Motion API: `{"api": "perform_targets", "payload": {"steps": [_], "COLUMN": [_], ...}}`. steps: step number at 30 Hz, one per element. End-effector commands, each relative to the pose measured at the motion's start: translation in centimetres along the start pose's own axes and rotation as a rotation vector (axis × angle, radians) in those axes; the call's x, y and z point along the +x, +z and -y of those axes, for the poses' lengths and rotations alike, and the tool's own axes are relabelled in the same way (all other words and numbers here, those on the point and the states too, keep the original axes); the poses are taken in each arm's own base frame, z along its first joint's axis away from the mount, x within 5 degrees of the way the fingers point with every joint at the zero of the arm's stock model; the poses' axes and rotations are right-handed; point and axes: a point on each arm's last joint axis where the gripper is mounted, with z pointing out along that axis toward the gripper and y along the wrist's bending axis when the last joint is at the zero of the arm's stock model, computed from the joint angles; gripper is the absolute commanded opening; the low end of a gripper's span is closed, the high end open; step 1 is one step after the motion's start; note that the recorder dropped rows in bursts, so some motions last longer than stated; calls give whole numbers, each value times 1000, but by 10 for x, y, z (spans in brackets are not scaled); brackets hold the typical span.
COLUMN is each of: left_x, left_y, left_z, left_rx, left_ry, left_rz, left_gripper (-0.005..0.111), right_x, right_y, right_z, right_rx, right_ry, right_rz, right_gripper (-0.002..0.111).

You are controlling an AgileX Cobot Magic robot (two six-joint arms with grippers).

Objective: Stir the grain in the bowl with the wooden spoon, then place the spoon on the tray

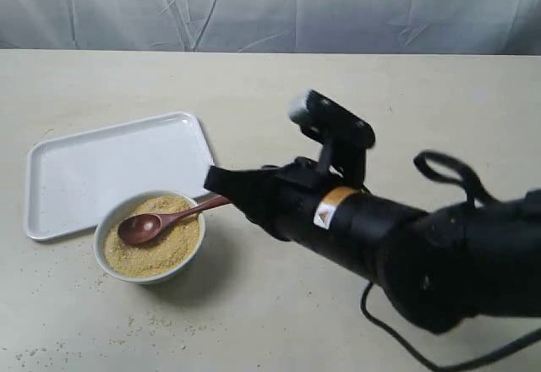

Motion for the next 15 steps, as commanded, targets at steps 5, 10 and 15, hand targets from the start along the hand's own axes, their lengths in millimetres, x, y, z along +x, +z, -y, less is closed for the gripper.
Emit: {"api": "perform_targets", "payload": {"steps": [5,10,15], "left_x": [1,1,1], "left_y": [0,0,0], "left_z": [0,0,0], "left_rx": [-1,-1,-1], "left_ry": [0,0,0], "left_rz": [8,8,8], "left_gripper": [0,0,0], "right_x": [25,41,43], "right_y": [24,38,42], "right_z": [23,39,43], "right_rx": [-109,-61,-77], "right_ry": [433,537,535], "right_rz": [87,67,88], "right_gripper": [-1,26,54]}}
